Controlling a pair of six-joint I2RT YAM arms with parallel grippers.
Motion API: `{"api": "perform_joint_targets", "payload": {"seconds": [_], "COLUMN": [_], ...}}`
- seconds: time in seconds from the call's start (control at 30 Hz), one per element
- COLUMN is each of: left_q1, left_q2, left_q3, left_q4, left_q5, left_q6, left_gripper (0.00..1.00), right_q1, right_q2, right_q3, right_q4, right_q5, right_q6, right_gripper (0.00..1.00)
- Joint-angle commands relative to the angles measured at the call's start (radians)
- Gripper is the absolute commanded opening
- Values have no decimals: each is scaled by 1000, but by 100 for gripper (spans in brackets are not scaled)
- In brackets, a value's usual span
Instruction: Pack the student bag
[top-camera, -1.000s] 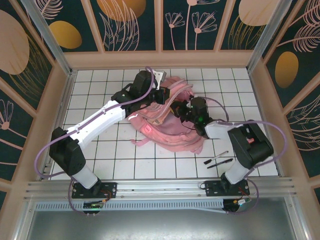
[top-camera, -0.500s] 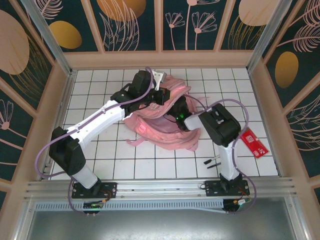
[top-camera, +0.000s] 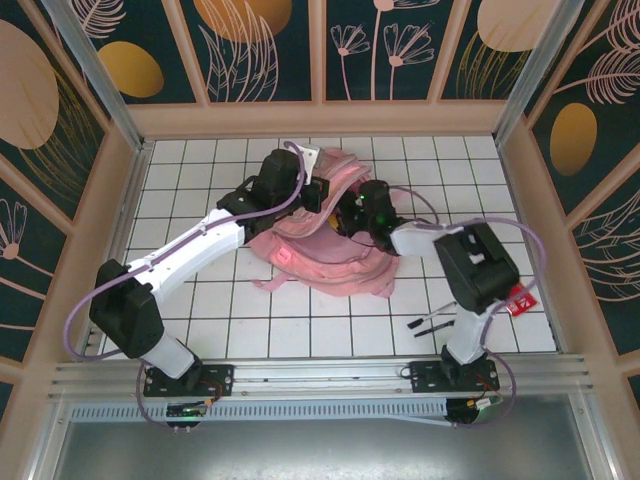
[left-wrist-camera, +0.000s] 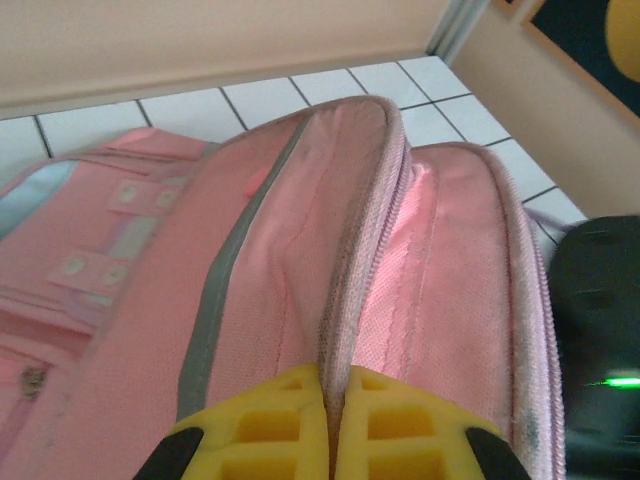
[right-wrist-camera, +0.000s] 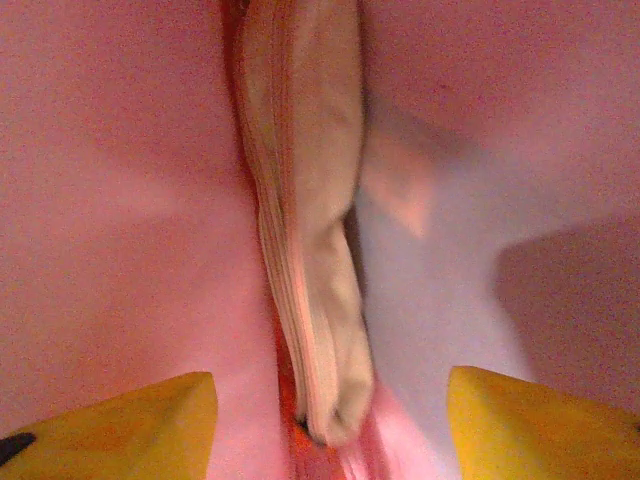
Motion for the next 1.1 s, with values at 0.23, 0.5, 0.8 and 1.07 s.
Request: {"api": "perform_joint_targets", "payload": {"seconds": [0.23, 0.5, 0.8, 1.07], "left_q1": [22, 24, 47, 61], "left_q2": [-48, -99, -146, -177], "left_q3": [-59, -200, -304, -331], "left_q4": [99, 124, 121, 127], "left_q5": [-80, -97, -138, -87], "left_q6": [95, 205, 200, 155], "left_gripper": [0, 0, 0, 0], "right_q1": [-232, -735, -1146, -1037], "right_q2": [-493, -673, -491, -295], "right_q3": [-140, -249, -353, -335], "right_q4": [-698, -906, -660, -616], "right_q5": [105, 348, 120, 42], "right_q6": [-348, -472, -575, -689], "right_gripper": [63, 70, 70, 64]}}
